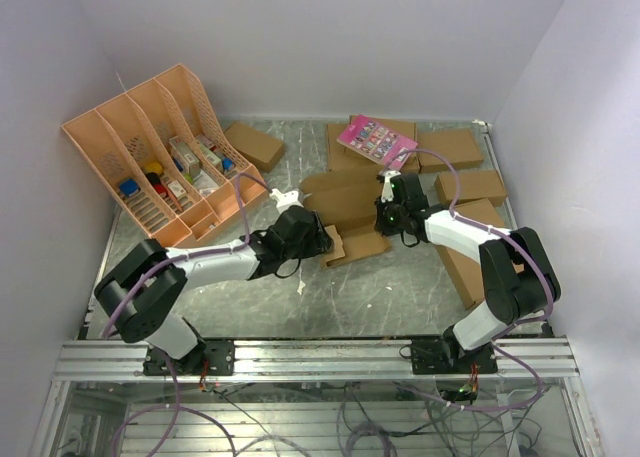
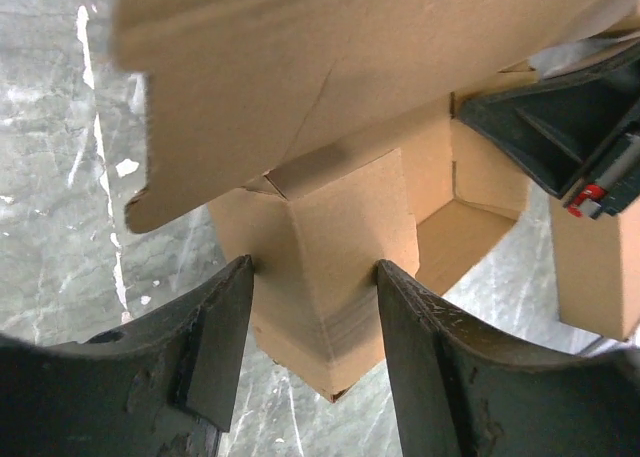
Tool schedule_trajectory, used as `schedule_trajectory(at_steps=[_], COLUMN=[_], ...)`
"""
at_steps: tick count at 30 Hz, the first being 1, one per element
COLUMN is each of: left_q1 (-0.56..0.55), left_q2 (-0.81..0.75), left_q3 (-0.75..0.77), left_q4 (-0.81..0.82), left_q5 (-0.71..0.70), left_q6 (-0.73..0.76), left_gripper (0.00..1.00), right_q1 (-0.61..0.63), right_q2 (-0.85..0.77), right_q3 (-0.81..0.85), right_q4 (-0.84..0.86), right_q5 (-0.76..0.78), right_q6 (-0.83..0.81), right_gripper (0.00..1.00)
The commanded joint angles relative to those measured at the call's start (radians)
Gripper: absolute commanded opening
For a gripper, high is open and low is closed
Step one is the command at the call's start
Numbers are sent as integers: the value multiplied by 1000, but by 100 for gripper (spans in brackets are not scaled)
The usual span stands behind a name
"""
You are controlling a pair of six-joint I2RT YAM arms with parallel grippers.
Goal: Fold the paper box
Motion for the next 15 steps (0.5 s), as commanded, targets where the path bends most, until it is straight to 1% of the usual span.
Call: schedule_trajectory(at_steps=[1,6,15], left_q1=[-26,-46,-66], left_q2=[61,104,190], left_q3=[73,121,199], left_q4=[-162,-231,-349], left_q5=[-106,-151,-224], left_q6=[23,31,57], left_gripper=[60,49,49], right_q1=[12,11,16], right_q2=[-23,-31,-40], right_q3=[21,21,17], right_q4=[13,13,14], right_q5=[6,7,-2], right_q6=[-1,-1,5], right_gripper=[0,0,0])
